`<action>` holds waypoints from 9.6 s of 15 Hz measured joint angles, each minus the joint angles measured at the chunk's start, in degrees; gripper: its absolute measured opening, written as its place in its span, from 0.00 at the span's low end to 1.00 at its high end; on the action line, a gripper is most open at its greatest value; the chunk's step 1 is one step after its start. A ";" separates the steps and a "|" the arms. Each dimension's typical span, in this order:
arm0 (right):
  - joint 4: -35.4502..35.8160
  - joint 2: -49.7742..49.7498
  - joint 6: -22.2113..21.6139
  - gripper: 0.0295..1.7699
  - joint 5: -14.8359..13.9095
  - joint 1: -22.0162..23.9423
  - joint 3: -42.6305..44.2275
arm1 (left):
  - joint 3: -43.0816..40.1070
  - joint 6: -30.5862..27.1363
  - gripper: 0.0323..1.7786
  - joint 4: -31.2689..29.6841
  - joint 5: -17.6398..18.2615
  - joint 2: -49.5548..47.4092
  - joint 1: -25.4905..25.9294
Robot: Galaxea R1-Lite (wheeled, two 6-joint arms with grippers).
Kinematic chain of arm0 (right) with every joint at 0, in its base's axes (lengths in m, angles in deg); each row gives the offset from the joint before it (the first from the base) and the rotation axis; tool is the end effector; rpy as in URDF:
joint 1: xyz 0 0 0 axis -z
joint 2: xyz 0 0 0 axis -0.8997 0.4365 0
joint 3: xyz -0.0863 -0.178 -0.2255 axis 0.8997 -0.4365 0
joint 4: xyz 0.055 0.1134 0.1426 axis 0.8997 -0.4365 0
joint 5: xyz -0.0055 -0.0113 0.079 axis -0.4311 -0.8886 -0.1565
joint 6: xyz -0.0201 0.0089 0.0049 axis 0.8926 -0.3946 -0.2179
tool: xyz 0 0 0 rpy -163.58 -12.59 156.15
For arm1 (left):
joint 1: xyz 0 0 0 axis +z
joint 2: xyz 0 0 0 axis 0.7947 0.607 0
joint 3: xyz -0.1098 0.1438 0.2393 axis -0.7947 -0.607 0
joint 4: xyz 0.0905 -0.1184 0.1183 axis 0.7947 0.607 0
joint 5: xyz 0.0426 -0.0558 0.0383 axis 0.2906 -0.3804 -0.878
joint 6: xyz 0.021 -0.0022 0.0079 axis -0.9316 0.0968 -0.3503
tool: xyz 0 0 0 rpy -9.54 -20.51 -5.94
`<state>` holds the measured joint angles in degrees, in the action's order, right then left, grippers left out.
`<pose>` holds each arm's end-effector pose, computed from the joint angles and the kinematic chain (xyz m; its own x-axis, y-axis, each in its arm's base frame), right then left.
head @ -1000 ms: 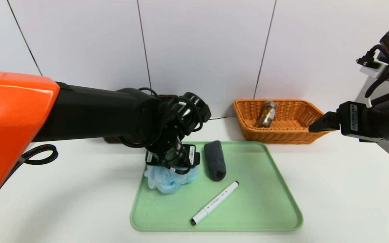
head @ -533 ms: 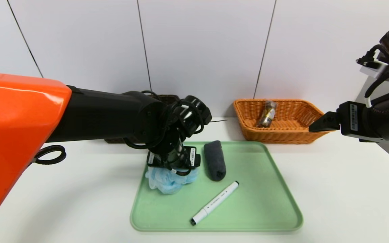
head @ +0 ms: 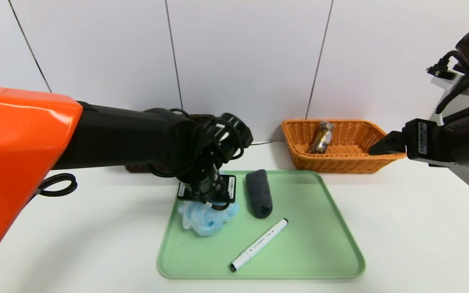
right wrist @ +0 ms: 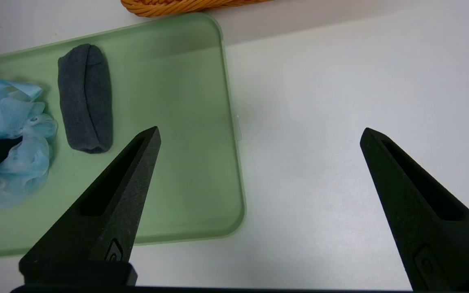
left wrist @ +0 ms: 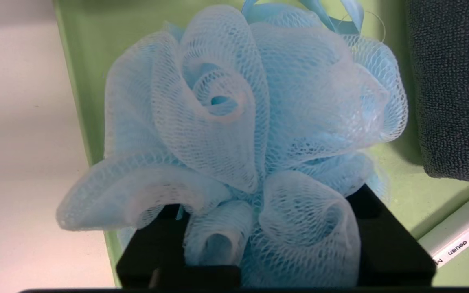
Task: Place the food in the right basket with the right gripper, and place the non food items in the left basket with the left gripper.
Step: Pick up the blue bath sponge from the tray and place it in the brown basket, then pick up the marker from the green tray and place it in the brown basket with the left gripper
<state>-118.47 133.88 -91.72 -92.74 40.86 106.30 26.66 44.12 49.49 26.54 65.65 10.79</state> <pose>0.2060 0.0820 0.2925 0.7087 0.0140 -0.7053 0.1196 0.9829 0.1397 0.2909 -0.2518 0.1738 0.5473 -0.1105 -0.8296 0.0930 0.9931 -0.0709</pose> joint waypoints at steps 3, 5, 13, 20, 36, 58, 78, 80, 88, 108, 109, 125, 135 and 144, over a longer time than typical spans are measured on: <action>0.38 0.06 0.00 0.96 0.00 0.00 -0.02 | 0.20 -0.15 0.37 0.13 0.05 -0.61 0.22; 0.33 0.11 -0.13 0.96 0.18 0.00 -0.07 | 0.50 -0.30 0.35 0.20 0.33 -1.13 0.24; 0.29 0.02 -0.09 0.96 0.20 -0.46 -0.38 | 3.39 -0.63 0.29 5.92 5.12 -6.88 0.09; 0.33 0.20 0.02 0.96 0.18 -0.88 -0.40 | 7.75 -0.61 0.25 11.33 7.30 -11.64 0.09; 1.60 1.40 0.00 0.96 0.24 -0.72 -0.24 | 16.90 -4.80 0.21 9.37 5.57 -17.42 4.24; 1.71 2.12 -0.17 0.96 0.74 -1.40 0.01 | 17.26 -17.23 0.06 -13.56 5.35 2.08 32.96; 1.73 2.01 0.00 0.96 0.72 -1.43 -0.05 | 16.96 -17.40 0.60 -12.42 5.24 5.10 32.87; 1.76 2.01 0.02 0.96 0.71 -1.43 -0.02 | 17.09 -18.18 0.68 -12.20 5.13 3.72 32.85; 1.65 1.83 0.00 0.96 0.82 -1.49 -0.11 | 17.13 -19.91 0.86 -6.23 4.74 -10.20 27.01; -3.47 -1.01 13.79 0.96 0.63 -2.29 -2.91 | -19.40 -26.75 0.95 -20.87 28.60 -25.04 -7.97; -3.21 -0.69 16.30 0.96 0.93 -1.88 -2.91 | -19.46 -25.44 0.95 -20.97 28.43 -24.52 -8.87; -0.09 3.63 26.60 0.96 12.95 10.75 -1.21 | -26.16 -29.99 0.95 -29.18 24.88 -18.81 -10.30; -0.11 3.01 26.44 0.96 12.46 11.63 -2.54 | -25.49 -29.09 0.95 -29.18 16.35 -13.65 -12.63; -0.12 2.89 26.58 0.96 12.42 11.67 -2.58 | -25.47 -26.03 0.95 -29.22 16.20 -9.85 -12.84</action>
<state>-118.59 136.77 -65.15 -80.31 52.53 103.72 1.20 18.09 20.27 42.74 55.80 -2.05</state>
